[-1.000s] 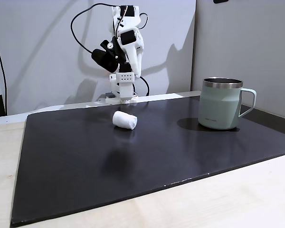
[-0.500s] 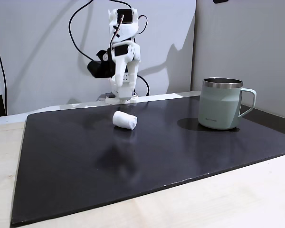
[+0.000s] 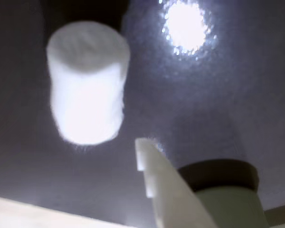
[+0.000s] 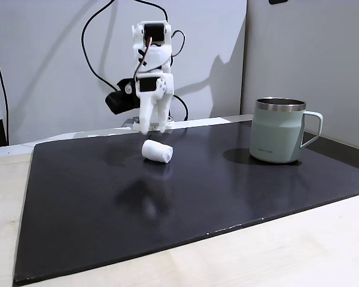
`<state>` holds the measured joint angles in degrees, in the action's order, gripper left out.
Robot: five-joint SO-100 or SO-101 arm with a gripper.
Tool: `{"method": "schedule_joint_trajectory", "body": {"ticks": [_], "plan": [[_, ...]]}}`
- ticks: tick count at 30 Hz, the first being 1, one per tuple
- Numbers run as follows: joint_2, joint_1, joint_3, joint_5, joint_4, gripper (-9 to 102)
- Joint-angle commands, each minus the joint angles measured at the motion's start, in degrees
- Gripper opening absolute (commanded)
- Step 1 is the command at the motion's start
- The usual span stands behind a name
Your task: Grasp a gauze and put it in the cup.
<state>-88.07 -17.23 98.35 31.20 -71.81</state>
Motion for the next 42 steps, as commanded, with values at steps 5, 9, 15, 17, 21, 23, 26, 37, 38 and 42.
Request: {"method": "schedule_joint_trajectory", "body": {"ticks": [5,9,15,17,21,23,26,37,38,42], "plan": [[5.45,0.70,-4.66,-0.18,0.97,36],[8.00,1.32,-4.66,-0.09,1.58,36],[10.55,1.41,-4.66,0.00,2.90,36],[10.90,1.41,-4.66,0.00,3.16,36],[11.43,1.23,-4.66,0.18,3.52,35],[11.43,0.88,-4.66,0.79,3.60,33],[11.16,-0.26,-4.66,1.85,4.04,25],[10.90,-4.92,-2.29,1.14,6.59,6],[10.99,-5.01,-2.20,1.05,6.68,6],[11.07,-5.27,-2.11,0.88,6.59,4]]}}
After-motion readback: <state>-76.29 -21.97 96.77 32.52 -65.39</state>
